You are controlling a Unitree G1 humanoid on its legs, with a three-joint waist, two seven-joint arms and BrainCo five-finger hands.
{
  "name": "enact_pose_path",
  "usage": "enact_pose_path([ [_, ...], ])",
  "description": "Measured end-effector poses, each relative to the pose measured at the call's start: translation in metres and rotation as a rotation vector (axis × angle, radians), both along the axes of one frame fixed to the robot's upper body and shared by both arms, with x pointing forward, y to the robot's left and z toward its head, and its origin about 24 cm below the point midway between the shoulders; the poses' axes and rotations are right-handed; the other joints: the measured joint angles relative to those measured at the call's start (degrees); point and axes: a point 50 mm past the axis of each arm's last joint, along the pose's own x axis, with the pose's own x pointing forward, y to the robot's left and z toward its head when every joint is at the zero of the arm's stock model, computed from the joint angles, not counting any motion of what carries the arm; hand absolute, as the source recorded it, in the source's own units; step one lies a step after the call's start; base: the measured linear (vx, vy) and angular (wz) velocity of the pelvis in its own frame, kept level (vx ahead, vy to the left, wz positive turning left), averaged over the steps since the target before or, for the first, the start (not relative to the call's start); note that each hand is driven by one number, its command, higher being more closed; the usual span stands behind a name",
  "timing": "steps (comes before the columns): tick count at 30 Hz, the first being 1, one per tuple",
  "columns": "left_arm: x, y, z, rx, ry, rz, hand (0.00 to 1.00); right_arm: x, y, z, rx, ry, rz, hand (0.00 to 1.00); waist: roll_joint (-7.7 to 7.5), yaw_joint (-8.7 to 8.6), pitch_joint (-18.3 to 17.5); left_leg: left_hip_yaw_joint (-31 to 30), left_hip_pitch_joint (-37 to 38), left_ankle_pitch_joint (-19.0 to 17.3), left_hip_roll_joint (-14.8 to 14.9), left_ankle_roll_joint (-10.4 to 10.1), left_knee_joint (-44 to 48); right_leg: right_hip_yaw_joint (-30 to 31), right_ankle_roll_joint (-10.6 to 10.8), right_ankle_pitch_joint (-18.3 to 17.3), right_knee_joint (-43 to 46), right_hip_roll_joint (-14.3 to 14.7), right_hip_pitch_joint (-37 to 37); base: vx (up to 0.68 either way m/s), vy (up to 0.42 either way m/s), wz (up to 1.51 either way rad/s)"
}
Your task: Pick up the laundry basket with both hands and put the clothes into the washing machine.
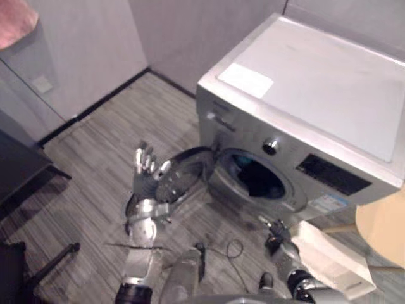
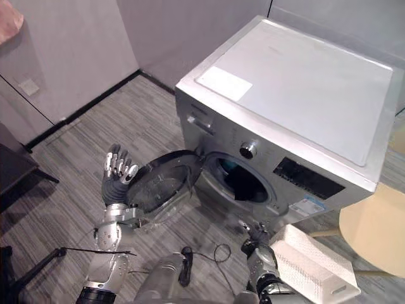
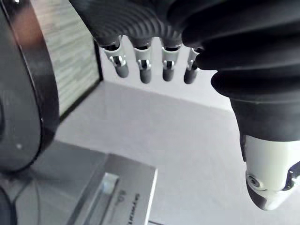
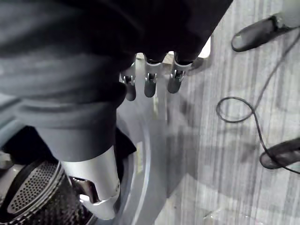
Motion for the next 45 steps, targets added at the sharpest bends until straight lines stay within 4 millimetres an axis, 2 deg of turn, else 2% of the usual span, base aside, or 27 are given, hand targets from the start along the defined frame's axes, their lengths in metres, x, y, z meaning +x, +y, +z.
enact_pose_path([
  [1,-0.002,0.001,-0.001,0.018,0.008,0.005,0.00,-0.006,0.005,-0.004,0.004,0.017,0.020,0.00,-0.19,-0.18,-0.1,0.1,0.9,0.1,0.0,0.1,-1.0,1.7,-0.6,0.4,0.2,0.8,0.4,-0.01,0.192,-0.26],
  [2,-0.003,0.002,-0.003,0.021,0.013,0.010,0.00,-0.010,0.007,-0.006,0.008,0.025,0.024,0.00,-0.34,-0.15,-0.2,0.3,1.7,0.3,-0.1,0.4,-2.1,3.3,-0.1,0.1,0.6,1.5,0.6,0.02,0.133,-0.01],
  [4,-0.010,0.006,-0.009,0.030,0.046,0.038,0.00,-0.026,0.009,-0.013,0.022,0.053,0.012,0.00,-1.46,-0.48,-1.0,0.7,6.7,3.1,-0.8,1.0,-8.8,9.6,2.0,-5.0,6.8,6.0,1.2,0.05,0.070,0.03],
  [6,-0.017,0.010,-0.015,0.031,0.070,0.059,0.00,-0.039,0.006,-0.017,0.021,0.067,-0.009,0.00,-2.85,-1.32,-2.1,0.6,9.4,5.2,-1.9,1.1,-13.5,10.6,2.0,-8.5,11.3,8.7,1.2,0.07,-0.011,0.13],
  [8,-0.022,0.016,-0.020,0.026,0.096,0.088,0.00,-0.050,0.000,-0.020,0.010,0.086,-0.026,0.00,-3.86,-2.35,-3.1,0.0,10.7,6.4,-3.0,0.7,-16.0,10.1,1.5,-10.0,12.2,9.2,1.1,0.10,-0.051,0.19],
  [10,-0.024,0.020,-0.022,0.025,0.109,0.119,0.00,-0.058,-0.006,-0.023,-0.002,0.104,-0.039,0.00,-3.88,-3.34,-3.2,-1.1,11.6,7.9,-3.5,0.0,-17.8,11.0,1.6,-10.1,12.4,9.3,1.4,0.12,-0.084,0.19],
  [13,-0.027,0.019,-0.021,0.011,0.104,0.131,0.00,-0.063,-0.011,-0.024,0.000,0.115,-0.076,0.00,-4.00,-3.50,-3.3,-1.4,15.0,12.1,-3.5,0.2,-22.9,13.0,1.2,-10.3,10.9,9.8,2.5,0.09,-0.091,0.10],
  [17,-0.031,0.015,-0.012,0.012,0.062,0.116,0.00,-0.046,-0.010,-0.018,-0.007,0.074,-0.055,0.00,-3.87,-3.22,-3.5,-2.1,16.1,16.1,-3.1,-1.8,-27.2,15.0,1.1,-10.3,4.2,10.2,5.6,-0.03,-0.152,0.05],
  [18,-0.033,0.013,-0.015,0.004,0.071,0.103,0.00,-0.039,-0.012,-0.015,-0.025,0.060,-0.027,0.00,-2.80,-3.17,-3.7,-2.7,16.8,18.0,-2.3,-2.6,-29.8,14.6,0.9,-10.1,4.5,11.2,5.3,-0.10,-0.118,0.05],
  [20,-0.035,0.007,-0.018,0.003,0.083,0.066,0.00,-0.035,-0.013,-0.014,-0.033,0.049,-0.015,0.00,-2.07,-3.09,-4.0,-3.6,18.0,19.4,-1.2,-3.3,-32.0,14.0,0.7,-10.2,5.6,12.3,5.2,-0.13,-0.153,0.19],
  [22,-0.035,0.000,-0.019,0.005,0.084,0.013,0.00,-0.035,-0.016,-0.013,-0.046,0.043,0.006,0.00,-1.04,-3.11,-3.6,-5.1,18.1,20.0,-0.5,-4.1,-31.8,12.2,-1.1,-11.6,8.8,13.5,4.3,-0.16,-0.157,0.32],
  [25,-0.035,-0.002,-0.019,0.011,0.082,-0.011,0.00,-0.035,-0.019,-0.013,-0.072,0.052,0.035,0.00,0.01,-3.07,-3.5,-5.8,18.3,19.2,-0.2,-5.1,-32.3,11.4,-1.0,-13.3,12.5,13.9,3.2,-0.16,-0.093,0.21],
  [26,-0.035,-0.001,-0.019,0.013,0.085,-0.014,0.00,-0.036,-0.019,-0.013,-0.079,0.054,0.043,0.00,0.18,-3.03,-3.5,-5.7,18.5,18.0,-0.2,-6.6,-32.9,11.3,-0.9,-13.4,12.7,13.8,3.1,-0.14,-0.060,0.15],
  [27,-0.034,0.000,-0.019,0.024,0.087,-0.022,0.00,-0.035,-0.017,-0.013,-0.080,0.057,0.054,0.00,-1.13,-2.98,-3.0,-4.6,18.5,15.9,-0.5,-8.1,-31.8,10.9,-1.2,-13.1,12.3,12.2,2.7,-0.08,-0.053,0.19],
  [28,-0.032,-0.003,-0.020,0.025,0.090,-0.041,0.00,-0.035,-0.015,-0.014,-0.080,0.063,0.066,0.00,-1.38,-3.09,-3.0,-4.3,16.6,15.1,-1.0,-6.2,-24.4,10.4,-1.4,-13.0,12.4,10.9,2.6,-0.04,-0.042,0.24],
  [29,-0.032,-0.005,-0.019,0.024,0.089,-0.047,0.00,-0.035,-0.017,-0.014,-0.086,0.065,0.069,0.00,-1.06,-3.11,-3.1,-4.3,16.0,14.4,-1.0,-5.2,-20.8,10.0,-1.4,-13.0,12.5,10.6,2.8,0.06,-0.008,0.24],
  [30,-0.031,-0.008,-0.018,0.020,0.083,-0.060,0.00,-0.036,-0.020,-0.015,-0.094,0.073,0.070,0.00,-0.03,-3.30,-3.7,-3.8,16.0,11.4,0.1,-3.7,-18.2,9.7,-1.1,-13.1,13.2,10.6,2.6,0.06,0.017,0.15],
  [31,-0.030,-0.010,-0.018,0.015,0.080,-0.064,0.00,-0.036,-0.021,-0.014,-0.099,0.073,0.073,0.00,0.75,-3.25,-4.2,-3.5,16.2,10.1,0.6,-4.0,-19.3,9.7,-0.8,-13.4,13.7,11.1,2.2,0.04,0.055,0.10],
  [32,-0.028,-0.011,-0.016,0.019,0.074,-0.072,0.00,-0.035,-0.019,-0.014,-0.100,0.069,0.085,0.00,0.66,-3.20,-4.7,-3.6,16.3,10.8,-0.1,-4.0,-21.1,10.1,-0.2,-13.5,14.2,10.7,1.7,-0.02,0.065,0.12],
  [34,-0.026,-0.012,-0.014,0.027,0.062,-0.086,0.00,-0.035,-0.007,-0.016,-0.078,0.072,0.110,0.00,-0.72,-3.26,-4.9,-4.7,17.2,12.6,-0.9,-3.9,-24.2,9.5,0.3,-12.9,12.9,10.4,1.8,0.03,0.054,0.25],
  [35,-0.025,-0.013,-0.013,0.033,0.061,-0.095,0.00,-0.036,-0.001,-0.017,-0.068,0.077,0.124,0.00,-1.53,-3.34,-5.0,-5.6,18.6,15.4,-1.4,-3.7,-27.9,8.7,0.3,-12.3,11.6,10.1,2.3,0.10,0.018,0.38],
  [36,-0.024,-0.017,-0.013,0.032,0.058,-0.110,0.00,-0.036,0.000,-0.017,-0.066,0.077,0.125,0.00,-1.62,-3.36,-5.0,-6.0,20.6,18.0,-1.6,-3.7,-32.1,8.2,0.3,-11.9,10.6,9.9,3.1,0.08,0.013,0.38],
  [38,-0.024,-0.020,-0.012,0.039,0.054,-0.134,0.00,-0.035,-0.001,-0.016,-0.067,0.076,0.123,0.00,-1.39,-3.28,-5.0,-6.9,22.9,20.4,-1.9,-3.7,-36.3,7.5,0.4,-11.7,9.7,9.8,4.5,0.03,0.002,0.35],
  [43,-0.024,-0.019,-0.005,0.056,0.028,-0.132,0.00,-0.036,0.001,-0.017,-0.065,0.078,0.123,0.00,-0.76,-3.05,-5.3,-8.1,22.2,20.3,-1.9,-3.8,-36.7,6.6,0.6,-10.6,8.0,9.6,5.0,-0.05,0.001,0.13],
  [45,-0.024,-0.012,-0.003,0.113,0.026,-0.093,0.00,-0.038,0.002,-0.018,-0.061,0.086,0.123,0.00,-0.35,-2.95,-4.9,-8.0,21.2,20.4,-1.4,-3.7,-36.7,6.5,1.1,-8.9,5.2,9.9,5.1,-0.07,0.009,-0.05],
])
